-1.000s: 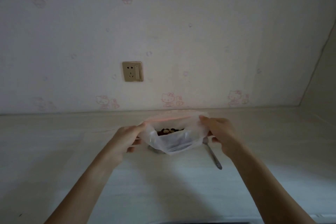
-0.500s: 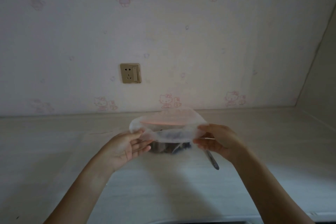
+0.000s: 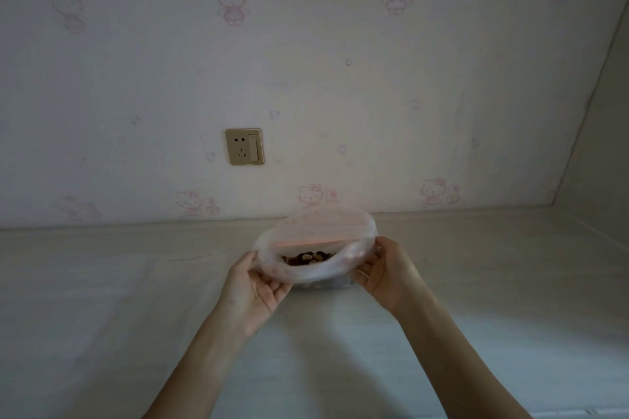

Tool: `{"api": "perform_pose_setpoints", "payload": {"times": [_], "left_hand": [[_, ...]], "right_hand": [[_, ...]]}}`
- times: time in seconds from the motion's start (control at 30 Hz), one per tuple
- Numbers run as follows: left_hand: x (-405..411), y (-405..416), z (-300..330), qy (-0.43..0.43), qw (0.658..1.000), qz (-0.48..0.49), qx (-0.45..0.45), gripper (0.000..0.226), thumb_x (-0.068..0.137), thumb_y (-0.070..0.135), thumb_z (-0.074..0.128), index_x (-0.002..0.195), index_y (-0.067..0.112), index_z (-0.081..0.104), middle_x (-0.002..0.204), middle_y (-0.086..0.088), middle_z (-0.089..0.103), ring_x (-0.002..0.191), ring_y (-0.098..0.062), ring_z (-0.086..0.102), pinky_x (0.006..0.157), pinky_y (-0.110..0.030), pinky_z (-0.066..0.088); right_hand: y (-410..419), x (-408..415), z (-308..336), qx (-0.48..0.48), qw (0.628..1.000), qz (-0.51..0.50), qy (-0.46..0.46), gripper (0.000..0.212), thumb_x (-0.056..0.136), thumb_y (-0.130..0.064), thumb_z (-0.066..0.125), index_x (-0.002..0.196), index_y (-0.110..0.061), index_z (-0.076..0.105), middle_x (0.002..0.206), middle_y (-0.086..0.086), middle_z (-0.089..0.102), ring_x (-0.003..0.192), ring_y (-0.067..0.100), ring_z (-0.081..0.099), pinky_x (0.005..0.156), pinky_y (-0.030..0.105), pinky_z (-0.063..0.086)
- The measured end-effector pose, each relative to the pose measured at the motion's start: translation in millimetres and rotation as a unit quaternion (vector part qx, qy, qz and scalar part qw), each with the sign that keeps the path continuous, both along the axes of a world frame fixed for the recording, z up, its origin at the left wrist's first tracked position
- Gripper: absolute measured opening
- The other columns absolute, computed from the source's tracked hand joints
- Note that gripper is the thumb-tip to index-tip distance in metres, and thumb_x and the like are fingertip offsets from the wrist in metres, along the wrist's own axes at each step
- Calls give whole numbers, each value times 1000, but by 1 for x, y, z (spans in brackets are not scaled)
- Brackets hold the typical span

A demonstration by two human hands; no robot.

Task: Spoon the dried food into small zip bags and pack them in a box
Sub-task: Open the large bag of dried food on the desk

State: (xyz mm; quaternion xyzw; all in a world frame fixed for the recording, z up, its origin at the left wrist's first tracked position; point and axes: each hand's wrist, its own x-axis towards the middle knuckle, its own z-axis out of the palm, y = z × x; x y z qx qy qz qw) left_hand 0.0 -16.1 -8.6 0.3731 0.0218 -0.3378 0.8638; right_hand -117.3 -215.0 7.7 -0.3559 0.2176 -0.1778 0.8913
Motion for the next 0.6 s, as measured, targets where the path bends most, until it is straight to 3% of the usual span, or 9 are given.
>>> {"api": "perform_pose_setpoints", "payload": {"times": [0.13, 0.23, 0.33, 0.47, 0.53, 0.6], "left_hand": [[4, -2, 2, -83, 986, 36, 139, 45, 99, 48, 61, 122, 10, 66, 108, -19, 78, 88, -29, 79, 60, -33, 63], [12, 0, 7, -161, 957, 122, 207, 37, 102, 42, 61, 127, 16, 63, 119, -15, 71, 101, -32, 73, 59, -34, 61], [15, 4, 11, -235, 934, 138, 232, 22, 101, 40, 64, 113, 23, 71, 112, -11, 75, 96, -31, 76, 60, -37, 63], [16, 3, 18, -231, 930, 105, 264, 32, 101, 47, 62, 102, 20, 79, 93, -9, 81, 81, -28, 79, 59, -38, 63], [20, 2, 20, -190, 940, 87, 270, 33, 100, 47, 63, 105, 18, 77, 96, -9, 80, 84, -29, 78, 62, -37, 60], [24, 1, 21, -147, 954, 67, 253, 30, 99, 43, 65, 108, 16, 75, 103, -10, 76, 89, -28, 73, 65, -38, 56]], "right_hand": [[0, -1, -8, -184, 981, -32, 59, 25, 103, -18, 48, 119, -8, 64, 96, 22, 76, 80, 36, 76, 70, 49, 63], [-2, -5, -6, -301, 950, -65, 42, 27, 100, -16, 56, 120, -31, 66, 105, 15, 75, 89, 39, 76, 74, 63, 62], [1, -8, -2, -373, 926, -58, -1, 37, 99, -16, 62, 126, -42, 65, 105, 7, 77, 91, 30, 76, 72, 61, 63], [1, -7, 0, -475, 877, -63, -48, 39, 99, -26, 68, 132, -46, 64, 126, -7, 72, 117, 17, 69, 91, 49, 61], [1, -5, 2, -487, 870, -55, -57, 23, 100, -31, 65, 117, -45, 74, 108, -13, 77, 103, 14, 74, 79, 41, 64], [2, 0, 3, -473, 878, -71, -14, 18, 101, -37, 63, 98, -34, 81, 82, -11, 74, 81, 18, 73, 63, 37, 61]]}}
